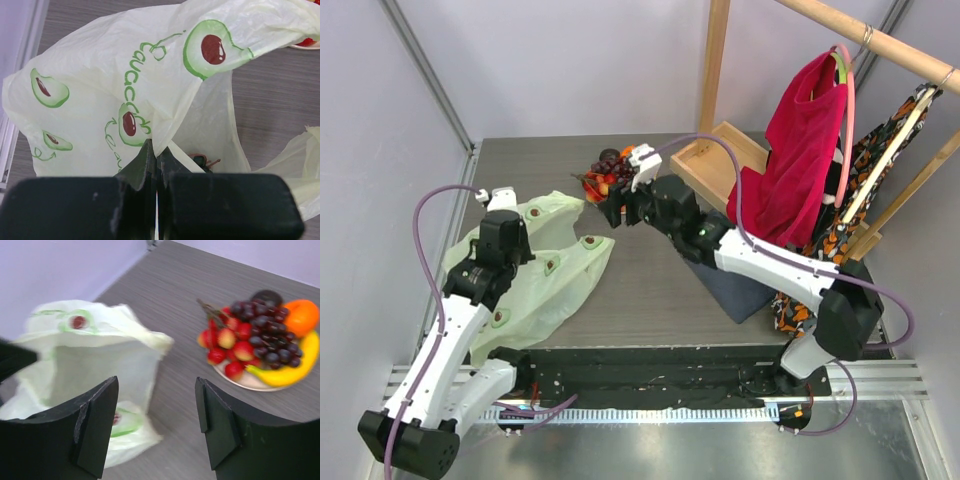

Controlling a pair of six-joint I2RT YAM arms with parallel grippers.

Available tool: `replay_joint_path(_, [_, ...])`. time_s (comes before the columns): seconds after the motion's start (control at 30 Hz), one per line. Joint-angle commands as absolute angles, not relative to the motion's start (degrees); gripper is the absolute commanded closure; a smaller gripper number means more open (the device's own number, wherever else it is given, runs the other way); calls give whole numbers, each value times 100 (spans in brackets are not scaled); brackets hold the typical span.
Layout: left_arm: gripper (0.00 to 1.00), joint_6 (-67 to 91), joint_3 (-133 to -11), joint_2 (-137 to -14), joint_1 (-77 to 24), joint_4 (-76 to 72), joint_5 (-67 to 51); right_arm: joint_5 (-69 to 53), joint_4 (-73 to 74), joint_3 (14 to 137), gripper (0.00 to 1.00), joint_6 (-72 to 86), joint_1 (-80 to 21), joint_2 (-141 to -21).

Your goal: Place the fruits into the plastic bag

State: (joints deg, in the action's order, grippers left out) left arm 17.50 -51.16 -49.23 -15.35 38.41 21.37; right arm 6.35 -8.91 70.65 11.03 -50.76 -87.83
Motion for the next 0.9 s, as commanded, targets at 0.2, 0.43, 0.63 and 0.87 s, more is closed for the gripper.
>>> replay_joint_path(0.2, [100,1661,-5089,-4790,-1512,3683,2356,773,483,8683,39,1011,-3912,-10254])
replay_joint_path(0.43, [100,1661,-5089,-4922,-1512,3656,2162,826,597,10087,44,941,-3647,-11625])
replay_joint_path(0.63, [100,1652,-5089,-4939,-1503,3639,2145,1027,721,11072,47,739,-3656,-12427])
replay_joint_path(0.87, [100,1644,-5089,-4975,-1503,3630,2074,1415,782,11794,50,449,-3648,-13200])
